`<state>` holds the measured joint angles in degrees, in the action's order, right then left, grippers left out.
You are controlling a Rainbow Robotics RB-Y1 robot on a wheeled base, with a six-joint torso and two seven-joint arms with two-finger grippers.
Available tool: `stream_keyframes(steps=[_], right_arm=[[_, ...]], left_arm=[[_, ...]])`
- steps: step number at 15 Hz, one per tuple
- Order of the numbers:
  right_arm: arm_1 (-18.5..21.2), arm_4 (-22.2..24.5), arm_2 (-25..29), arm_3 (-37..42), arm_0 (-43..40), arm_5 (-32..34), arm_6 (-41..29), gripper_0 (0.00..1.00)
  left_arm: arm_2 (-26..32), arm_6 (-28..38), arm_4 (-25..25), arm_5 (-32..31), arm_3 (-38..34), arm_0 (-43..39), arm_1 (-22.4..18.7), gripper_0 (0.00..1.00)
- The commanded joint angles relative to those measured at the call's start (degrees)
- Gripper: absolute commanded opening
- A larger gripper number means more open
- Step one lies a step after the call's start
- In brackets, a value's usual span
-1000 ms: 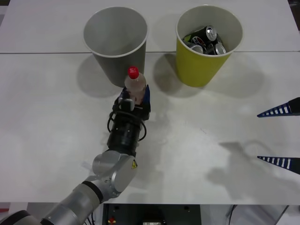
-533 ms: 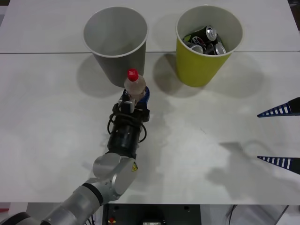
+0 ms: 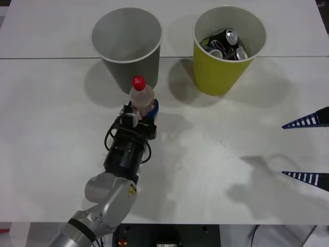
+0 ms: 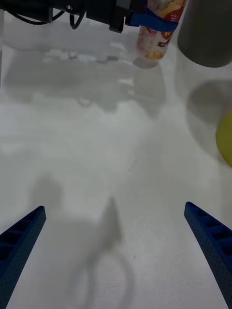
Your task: Put the can into the green bin and the plastic bottle into the gray bin
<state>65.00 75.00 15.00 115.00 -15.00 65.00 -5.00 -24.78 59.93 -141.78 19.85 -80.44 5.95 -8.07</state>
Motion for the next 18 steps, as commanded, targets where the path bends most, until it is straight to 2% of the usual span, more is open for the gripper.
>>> stream_keyframes(steps=[1,3,4,6,7,10,13,15,18], right_arm=[[0.00,0.00,0.00,0.00,0.00,0.00,0.00,1.00],[0.00,0.00,0.00,0.00,0.00,0.00,0.00,1.00],[0.00,0.00,0.00,0.00,0.00,0.00,0.00,1.00],[0.00,0.00,0.00,0.00,0.00,0.00,0.00,1.00],[0.00,0.00,0.00,0.00,0.00,0.00,0.00,1.00],[0.00,0.00,0.00,0.00,0.00,0.00,0.00,1.00],[0.00,0.00,0.00,0.00,0.00,0.00,0.00,1.00],[0.00,0.00,0.00,0.00,0.00,0.00,0.00,1.00],[0.00,0.00,0.00,0.00,0.00,0.00,0.00,1.00]], left_arm=[[4.39,-0.25,-2.89,-14.40,-13.87,-6.74,-1.77,0.00],[7.82,-0.51,-3.68,-25.39,-22.39,-10.25,-2.47,0.00],[9.84,-0.42,-4.03,-33.12,-27.67,-11.92,-3.79,0.00],[13.00,0.01,-4.47,-44.46,-34.52,-12.98,-6.52,0.00],[15.73,0.37,-4.38,-53.51,-38.65,-12.89,-8.01,0.00],[21.00,1.68,-0.78,-68.72,-46.12,-12.36,-12.93,0.00],[24.69,9.07,5.29,-77.24,-50.26,-10.78,-20.49,0.00],[28.12,9.95,12.05,-81.99,-50.52,-9.11,-25.32,0.00],[29.88,12.23,17.24,-86.21,-50.61,-6.39,-32.62,0.00]])
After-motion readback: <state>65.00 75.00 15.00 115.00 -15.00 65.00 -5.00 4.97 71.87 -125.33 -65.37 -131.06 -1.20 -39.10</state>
